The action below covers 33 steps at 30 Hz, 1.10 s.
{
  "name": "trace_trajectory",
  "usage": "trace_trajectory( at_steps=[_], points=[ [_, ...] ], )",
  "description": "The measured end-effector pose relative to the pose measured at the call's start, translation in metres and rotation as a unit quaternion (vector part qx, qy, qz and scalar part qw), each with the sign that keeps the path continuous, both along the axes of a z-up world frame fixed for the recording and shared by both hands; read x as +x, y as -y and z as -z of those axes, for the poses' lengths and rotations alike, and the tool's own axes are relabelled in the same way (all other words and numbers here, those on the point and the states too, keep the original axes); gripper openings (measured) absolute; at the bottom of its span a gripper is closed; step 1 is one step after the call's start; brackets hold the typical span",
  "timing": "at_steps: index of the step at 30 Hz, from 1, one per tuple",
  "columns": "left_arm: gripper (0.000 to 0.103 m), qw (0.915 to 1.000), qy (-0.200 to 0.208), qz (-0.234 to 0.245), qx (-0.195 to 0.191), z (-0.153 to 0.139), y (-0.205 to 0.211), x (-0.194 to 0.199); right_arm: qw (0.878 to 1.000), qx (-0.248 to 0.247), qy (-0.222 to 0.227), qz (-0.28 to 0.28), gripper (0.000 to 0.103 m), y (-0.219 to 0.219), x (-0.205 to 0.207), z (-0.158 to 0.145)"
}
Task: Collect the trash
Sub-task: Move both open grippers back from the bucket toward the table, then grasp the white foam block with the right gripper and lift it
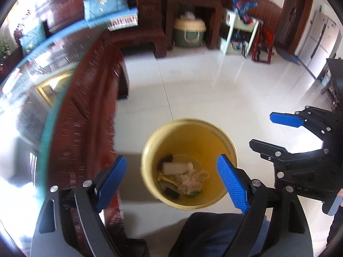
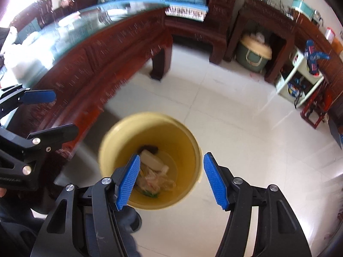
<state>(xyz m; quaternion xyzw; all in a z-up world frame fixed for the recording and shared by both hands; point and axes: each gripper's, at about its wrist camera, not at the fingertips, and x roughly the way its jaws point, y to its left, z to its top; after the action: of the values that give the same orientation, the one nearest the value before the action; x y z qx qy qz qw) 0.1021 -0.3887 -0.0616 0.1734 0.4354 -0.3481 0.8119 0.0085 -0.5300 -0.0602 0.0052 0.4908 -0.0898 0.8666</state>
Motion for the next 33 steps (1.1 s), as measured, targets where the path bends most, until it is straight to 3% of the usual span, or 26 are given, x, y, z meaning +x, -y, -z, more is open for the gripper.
trace_trajectory(
  at_steps=[6,9,17,24,33],
  points=[
    [0.099,0.9954,0.068,-0.057,-0.037,-0.049,-0.092,-0.008,0.997,-0.009,0.056,-0.050,0.066,-0.070,0.010,-0.045],
    [0.099,0.9894,0.104,-0.094,-0.037,-0.066,-0.142,-0.012,0.994,-0.004,0.083,-0.075,0.071,-0.108,0.017,-0.061],
    [0.099,0.9690,0.140,-0.197,-0.053,-0.077,-0.263,0.000,0.983,0.045,0.137,-0.113,0.085,-0.204,0.053,-0.083],
    [0.099,0.9471,0.104,-0.291,-0.087,-0.065,-0.352,0.039,0.977,0.073,0.149,-0.132,0.095,-0.274,0.098,-0.086],
    [0.099,0.9489,0.081,-0.290,-0.096,-0.050,-0.377,0.067,0.985,0.063,0.131,-0.098,0.095,-0.309,0.147,-0.072]
  ],
)
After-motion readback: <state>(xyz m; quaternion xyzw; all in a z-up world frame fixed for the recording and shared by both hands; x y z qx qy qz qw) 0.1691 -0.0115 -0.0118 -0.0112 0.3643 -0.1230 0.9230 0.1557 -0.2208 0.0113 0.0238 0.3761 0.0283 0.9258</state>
